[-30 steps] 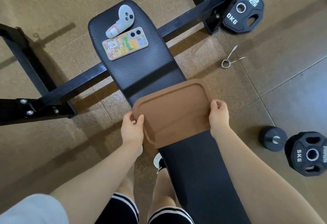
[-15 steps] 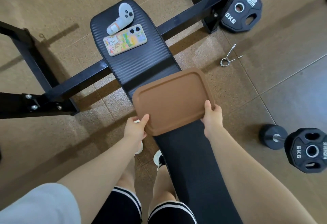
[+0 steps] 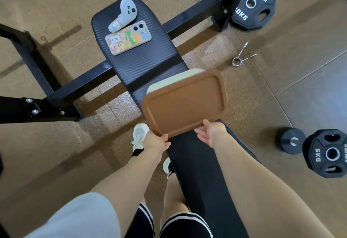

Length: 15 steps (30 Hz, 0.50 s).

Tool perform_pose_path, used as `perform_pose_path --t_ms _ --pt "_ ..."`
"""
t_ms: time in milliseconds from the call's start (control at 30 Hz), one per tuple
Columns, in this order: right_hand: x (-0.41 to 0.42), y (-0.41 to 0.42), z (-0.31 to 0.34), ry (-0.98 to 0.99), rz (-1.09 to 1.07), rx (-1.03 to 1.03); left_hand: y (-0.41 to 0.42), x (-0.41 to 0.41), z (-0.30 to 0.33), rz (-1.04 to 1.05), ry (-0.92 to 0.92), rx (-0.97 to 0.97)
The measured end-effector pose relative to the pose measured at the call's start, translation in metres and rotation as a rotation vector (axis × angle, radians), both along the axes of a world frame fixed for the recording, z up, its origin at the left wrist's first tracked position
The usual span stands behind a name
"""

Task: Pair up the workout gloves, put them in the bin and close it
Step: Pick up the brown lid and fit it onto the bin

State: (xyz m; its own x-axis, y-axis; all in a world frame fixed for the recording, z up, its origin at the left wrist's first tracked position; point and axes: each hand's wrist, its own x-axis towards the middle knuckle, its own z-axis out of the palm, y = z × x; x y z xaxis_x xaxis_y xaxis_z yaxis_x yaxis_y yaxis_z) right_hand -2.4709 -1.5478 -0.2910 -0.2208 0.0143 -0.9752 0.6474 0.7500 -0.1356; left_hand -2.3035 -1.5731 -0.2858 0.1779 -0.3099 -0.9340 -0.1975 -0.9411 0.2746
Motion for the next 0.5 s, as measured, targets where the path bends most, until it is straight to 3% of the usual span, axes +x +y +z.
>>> perform_pose_path --t_ms 100,233,400,500 --pt "0.006 0.012 0.018 -0.043 -0.05 -0.059 -0.006 -0.007 0.011 0.071 0.074 0.01" --pt "0.018 0.014 0.043 -0.024 0.035 -0.233 0.001 -0.016 0.037 0.115 0.152 0.109" --pt "0.019 0.0 0.037 -0.022 0.01 -0.18 0.001 0.0 0.038 -0.001 0.08 0.159" --pt "0.013 -0.002 0.022 0.152 0.014 -0.082 -0.002 0.017 0.025 -0.116 0.01 0.15"
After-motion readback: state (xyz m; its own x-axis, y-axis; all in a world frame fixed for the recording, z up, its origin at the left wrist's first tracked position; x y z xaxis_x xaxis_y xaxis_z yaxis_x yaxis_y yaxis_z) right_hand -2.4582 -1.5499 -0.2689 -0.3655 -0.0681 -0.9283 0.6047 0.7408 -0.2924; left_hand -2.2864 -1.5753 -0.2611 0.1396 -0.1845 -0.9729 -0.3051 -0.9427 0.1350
